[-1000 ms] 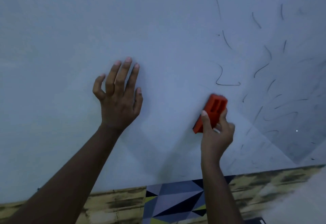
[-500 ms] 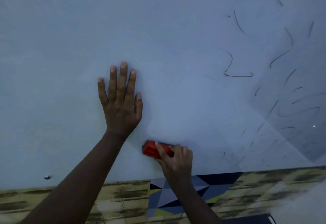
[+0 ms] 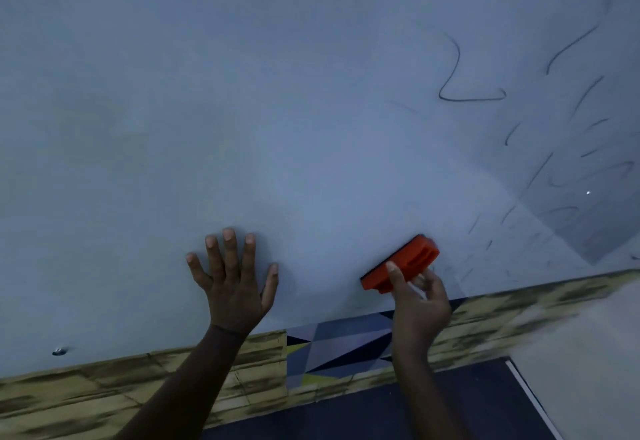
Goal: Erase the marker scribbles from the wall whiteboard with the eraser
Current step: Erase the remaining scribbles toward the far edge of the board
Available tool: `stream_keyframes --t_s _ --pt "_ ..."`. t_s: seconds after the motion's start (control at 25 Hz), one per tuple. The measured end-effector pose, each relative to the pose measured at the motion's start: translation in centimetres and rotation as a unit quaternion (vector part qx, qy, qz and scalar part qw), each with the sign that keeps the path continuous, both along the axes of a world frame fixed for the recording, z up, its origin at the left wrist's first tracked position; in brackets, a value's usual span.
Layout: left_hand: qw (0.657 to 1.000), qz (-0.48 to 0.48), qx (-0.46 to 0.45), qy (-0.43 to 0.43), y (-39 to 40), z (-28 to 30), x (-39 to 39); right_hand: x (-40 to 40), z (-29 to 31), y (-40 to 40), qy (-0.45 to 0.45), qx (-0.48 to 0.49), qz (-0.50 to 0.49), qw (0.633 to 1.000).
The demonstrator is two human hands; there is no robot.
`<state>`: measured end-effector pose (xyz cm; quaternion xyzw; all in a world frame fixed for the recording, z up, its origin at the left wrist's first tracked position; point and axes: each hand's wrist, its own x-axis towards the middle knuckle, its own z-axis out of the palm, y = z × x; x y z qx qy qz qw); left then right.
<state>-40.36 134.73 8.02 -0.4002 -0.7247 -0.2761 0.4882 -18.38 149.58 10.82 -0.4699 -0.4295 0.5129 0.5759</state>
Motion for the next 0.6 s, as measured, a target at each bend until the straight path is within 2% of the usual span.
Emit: stream_keyframes --t_s 0.08,0.16,0.32,0.4,0.48,0.6 --pt "1.000 0.003 -0.010 -0.001 0.0 -1.2 0.1 0.6 -3.8 0.3 0.043 -0.144 0.033 0.988" --pt "1.000 0.003 -0.022 0.004 -0.1 -2.4 0.0 1.0 -7.2 0.6 0.107 -0.267 0.076 0.955" --pt "0.998 0.006 -0.053 0.030 -0.5 -4.7 -0.9 0.0 -12.6 -0.9 0.191 -0.400 0.129 0.887" --pt "0.997 0.008 -0.071 0.041 -0.9 -5.6 -1.1 -0.9 -14.0 -2.3 0.203 -0.449 0.158 0.856" --pt "0.995 0.006 -0.085 0.048 -1.6 -6.0 -1.0 -1.9 -14.3 -3.7 0.208 -0.463 0.181 0.843" --pt "0.993 -0.003 -0.112 0.042 -2.6 -5.4 -0.5 -2.4 -12.2 -4.3 0.192 -0.431 0.176 0.864"
